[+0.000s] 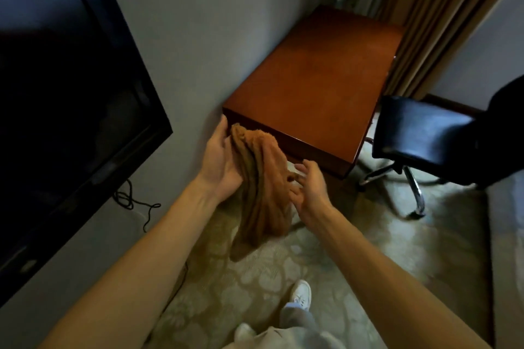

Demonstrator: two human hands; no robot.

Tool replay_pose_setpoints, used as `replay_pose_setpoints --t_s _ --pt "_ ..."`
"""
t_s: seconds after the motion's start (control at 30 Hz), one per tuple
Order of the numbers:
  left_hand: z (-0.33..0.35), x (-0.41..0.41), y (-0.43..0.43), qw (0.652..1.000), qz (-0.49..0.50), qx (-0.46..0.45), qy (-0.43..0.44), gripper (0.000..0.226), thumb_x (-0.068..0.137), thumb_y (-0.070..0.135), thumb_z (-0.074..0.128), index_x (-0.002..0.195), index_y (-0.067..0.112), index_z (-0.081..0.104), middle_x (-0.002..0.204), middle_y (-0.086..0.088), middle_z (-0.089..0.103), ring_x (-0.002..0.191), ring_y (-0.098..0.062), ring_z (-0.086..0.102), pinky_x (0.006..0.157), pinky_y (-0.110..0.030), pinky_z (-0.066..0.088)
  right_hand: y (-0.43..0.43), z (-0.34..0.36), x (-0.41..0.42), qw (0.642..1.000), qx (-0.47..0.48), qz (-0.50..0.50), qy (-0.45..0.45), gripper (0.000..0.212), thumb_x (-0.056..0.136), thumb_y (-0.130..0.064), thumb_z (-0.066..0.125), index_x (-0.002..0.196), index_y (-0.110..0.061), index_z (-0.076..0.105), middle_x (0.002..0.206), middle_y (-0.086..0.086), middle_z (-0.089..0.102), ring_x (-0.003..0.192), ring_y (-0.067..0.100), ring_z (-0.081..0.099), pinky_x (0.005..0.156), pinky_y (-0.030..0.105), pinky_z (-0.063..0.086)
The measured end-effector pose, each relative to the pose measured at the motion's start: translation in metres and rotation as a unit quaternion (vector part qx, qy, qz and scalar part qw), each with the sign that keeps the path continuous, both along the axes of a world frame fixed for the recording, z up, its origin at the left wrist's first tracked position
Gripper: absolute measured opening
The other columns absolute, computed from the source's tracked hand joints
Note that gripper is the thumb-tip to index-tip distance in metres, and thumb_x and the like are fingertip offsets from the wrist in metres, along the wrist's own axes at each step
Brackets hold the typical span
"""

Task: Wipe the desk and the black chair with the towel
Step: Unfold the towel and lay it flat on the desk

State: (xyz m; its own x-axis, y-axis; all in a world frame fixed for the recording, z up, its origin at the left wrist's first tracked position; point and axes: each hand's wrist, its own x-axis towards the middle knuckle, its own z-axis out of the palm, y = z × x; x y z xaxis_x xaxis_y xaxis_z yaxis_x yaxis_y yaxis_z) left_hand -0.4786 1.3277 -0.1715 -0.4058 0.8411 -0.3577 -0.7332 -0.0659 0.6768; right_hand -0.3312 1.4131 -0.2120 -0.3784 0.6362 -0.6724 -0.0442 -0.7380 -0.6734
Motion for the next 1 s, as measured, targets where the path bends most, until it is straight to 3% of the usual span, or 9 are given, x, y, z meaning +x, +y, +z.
replay_pose_setpoints --t_s 0.13,0.23,0.3,0.4,0.5,0.6,0.67,0.87,1.0 --pt "0.001 0.001 0.013 0.998 0.01 -0.013 0.053 0.009 0.092 0.02 0.066 0.094 0.013 0.072 0.092 -0.009 0.073 0.093 -0.026 0.069 0.079 -0.037 0.062 0.029 -0.01 0.019 0.966 -0.084 -0.181 0.164 0.058 0.101 -0.038 0.055 0.149 -0.008 0.044 0.144 0.022 0.051 0.125 0.038 0.059 0.106 0.053 0.05" --pt "0.005 0.0 0.03 0.997 0.014 -0.014 0.072 0.014 0.099 0.002 0.055 0.1 0.011 0.065 0.09 -0.01 0.076 0.083 -0.024 0.075 0.069 -0.034 0.062 0.03 -0.017 0.019 0.992 -0.057 -0.097 0.052 0.035 0.101 -0.037 0.058 0.128 -0.014 0.059 0.133 0.016 0.058 0.116 0.033 0.063 0.093 0.047 0.058" --pt "0.012 -0.001 0.043 0.997 0.008 -0.018 0.079 0.016 0.101 0.002 0.051 0.105 0.01 0.064 0.091 -0.011 0.076 0.084 -0.025 0.076 0.07 -0.035 0.062 0.028 -0.017 0.016 0.998 -0.061 0.021 -0.005 0.036 0.101 -0.047 0.057 0.111 -0.014 0.066 0.117 0.015 0.067 0.105 0.029 0.067 0.085 0.042 0.059" --pt "0.015 -0.007 0.057 0.995 -0.006 -0.044 0.086 0.016 0.102 0.016 0.054 0.104 0.01 0.068 0.097 -0.01 0.075 0.094 -0.026 0.074 0.079 -0.038 0.061 0.039 -0.014 0.008 0.99 -0.075 0.114 0.038 0.057 0.096 -0.062 0.056 0.113 -0.009 0.07 0.108 0.017 0.076 0.104 0.032 0.069 0.081 0.043 0.056" --pt "0.021 -0.015 0.069 0.992 -0.012 -0.082 0.099 0.049 0.108 0.033 0.046 0.08 0.009 0.079 0.088 -0.009 0.076 0.084 -0.022 0.076 0.07 -0.031 0.061 0.066 -0.013 0.0 0.992 -0.006 0.106 0.061 0.054 0.084 -0.047 0.078 0.125 -0.014 0.068 0.127 0.014 0.071 0.117 0.034 0.066 0.1 0.055 0.053" --pt "0.026 -0.039 0.077 0.974 0.051 -0.151 0.161 0.031 0.104 0.034 0.058 0.093 0.007 0.068 0.074 -0.005 0.07 0.057 -0.012 0.07 0.048 -0.021 0.053 0.104 -0.003 0.006 0.996 0.01 0.049 0.072 0.032 0.089 -0.031 0.076 0.115 -0.015 0.068 0.12 0.016 0.07 0.115 0.035 0.064 0.101 0.058 0.05" --pt "0.023 -0.063 0.081 0.952 0.095 -0.19 0.221 0.024 0.1 0.027 0.067 0.079 0.016 0.063 0.057 0.005 0.065 0.052 -0.007 0.062 0.043 -0.016 0.046 0.137 0.003 0.012 0.996 0.039 0.045 0.07 0.03 0.089 -0.029 0.076 0.114 -0.018 0.067 0.124 0.015 0.067 0.118 0.035 0.061 0.104 0.058 0.049" --pt "0.018 -0.105 0.105 0.9 0.135 -0.269 0.315 0.024 0.101 0.032 0.067 0.082 0.017 0.062 0.078 -0.003 0.065 0.074 -0.017 0.065 0.068 -0.031 0.051 0.204 0.042 0.004 0.983 0.139 0.109 0.046 0.038 0.092 -0.025 0.075 0.126 -0.015 0.062 0.121 0.013 0.068 0.097 0.023 0.069 0.087 0.045 0.06" --pt "0.024 -0.118 0.133 0.903 0.166 -0.246 0.31 0.021 0.102 0.03 0.066 0.088 0.014 0.064 0.088 -0.005 0.068 0.082 -0.018 0.067 0.074 -0.033 0.055 0.247 0.067 -0.001 0.973 0.183 0.137 0.039 0.033 0.097 -0.032 0.068 0.128 -0.024 0.061 0.125 0.007 0.059 0.11 0.025 0.061 0.084 0.043 0.053"
